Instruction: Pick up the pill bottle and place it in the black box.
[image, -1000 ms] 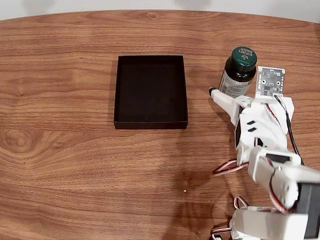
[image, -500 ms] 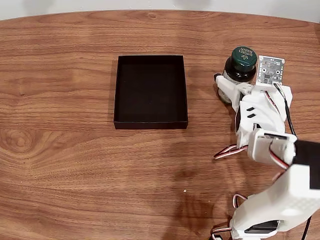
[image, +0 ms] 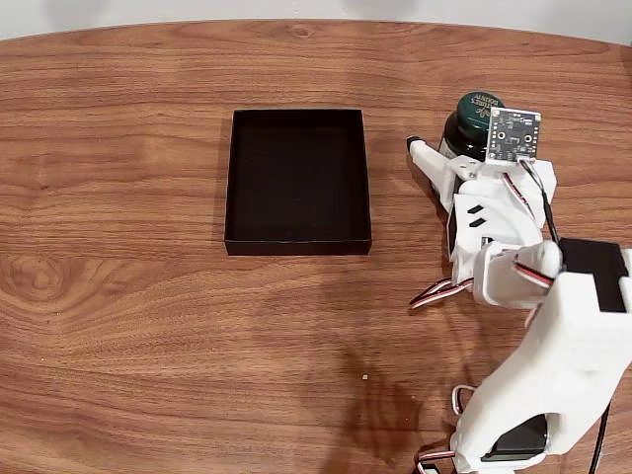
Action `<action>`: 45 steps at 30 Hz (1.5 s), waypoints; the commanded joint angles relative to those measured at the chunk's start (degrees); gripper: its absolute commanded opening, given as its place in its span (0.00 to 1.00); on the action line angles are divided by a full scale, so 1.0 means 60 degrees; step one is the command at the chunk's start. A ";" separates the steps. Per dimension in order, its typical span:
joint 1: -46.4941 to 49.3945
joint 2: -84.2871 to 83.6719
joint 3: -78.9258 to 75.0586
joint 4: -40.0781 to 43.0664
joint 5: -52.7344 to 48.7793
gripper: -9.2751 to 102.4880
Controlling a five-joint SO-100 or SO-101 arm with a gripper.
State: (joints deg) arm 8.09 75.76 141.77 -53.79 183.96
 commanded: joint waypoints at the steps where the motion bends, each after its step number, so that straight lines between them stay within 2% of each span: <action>1: -0.0132 -0.0029 -0.0571 -0.0542 -0.0132 0.41; 13: -0.0527 -0.0425 -0.0630 -0.1655 -0.0894 0.34; 23: -0.0732 0.0015 -0.0205 -0.1729 -0.0923 0.29; 45: -0.1113 0.4673 0.2007 -0.0249 -0.0952 0.26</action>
State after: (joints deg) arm 2.02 93.69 153.54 -55.63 179.03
